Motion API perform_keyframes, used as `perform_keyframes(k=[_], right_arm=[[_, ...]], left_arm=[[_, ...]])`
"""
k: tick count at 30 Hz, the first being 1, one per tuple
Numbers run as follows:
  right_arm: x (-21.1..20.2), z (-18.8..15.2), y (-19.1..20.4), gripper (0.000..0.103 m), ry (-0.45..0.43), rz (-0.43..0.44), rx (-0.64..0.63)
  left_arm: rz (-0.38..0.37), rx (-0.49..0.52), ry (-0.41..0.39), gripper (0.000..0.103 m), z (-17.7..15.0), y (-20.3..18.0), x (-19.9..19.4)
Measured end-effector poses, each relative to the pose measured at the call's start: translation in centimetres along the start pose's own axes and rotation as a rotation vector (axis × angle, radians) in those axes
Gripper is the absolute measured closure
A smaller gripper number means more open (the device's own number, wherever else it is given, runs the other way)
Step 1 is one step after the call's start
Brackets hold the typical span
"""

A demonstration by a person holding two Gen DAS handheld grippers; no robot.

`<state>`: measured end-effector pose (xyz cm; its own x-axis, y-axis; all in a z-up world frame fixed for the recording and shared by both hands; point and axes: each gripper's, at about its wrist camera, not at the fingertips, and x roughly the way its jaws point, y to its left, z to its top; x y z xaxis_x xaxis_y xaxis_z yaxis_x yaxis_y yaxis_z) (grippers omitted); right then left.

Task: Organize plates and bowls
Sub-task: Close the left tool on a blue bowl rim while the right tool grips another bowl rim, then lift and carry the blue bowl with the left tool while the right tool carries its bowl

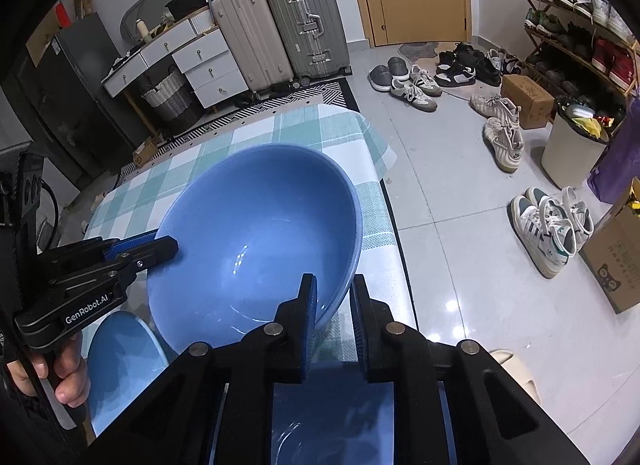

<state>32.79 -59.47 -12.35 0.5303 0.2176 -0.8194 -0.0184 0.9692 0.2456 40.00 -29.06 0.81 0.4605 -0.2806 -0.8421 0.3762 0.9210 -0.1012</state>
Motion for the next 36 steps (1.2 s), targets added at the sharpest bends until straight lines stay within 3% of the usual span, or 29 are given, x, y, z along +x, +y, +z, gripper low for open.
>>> perform_keyframes(k=[16, 36], right_arm=[[-3.7, 0.1, 1.6, 0.086, -0.084, 0.004, -0.018], [-12.3, -1.1, 4.0, 0.086, -0.194, 0.019, -0.052]], left_arm=[[-0.006, -0.017, -0.097, 0.091, 0.2, -0.2, -4.7], [0.009, 0.008, -0.208, 0.09, -1.9, -2.8, -16.1]])
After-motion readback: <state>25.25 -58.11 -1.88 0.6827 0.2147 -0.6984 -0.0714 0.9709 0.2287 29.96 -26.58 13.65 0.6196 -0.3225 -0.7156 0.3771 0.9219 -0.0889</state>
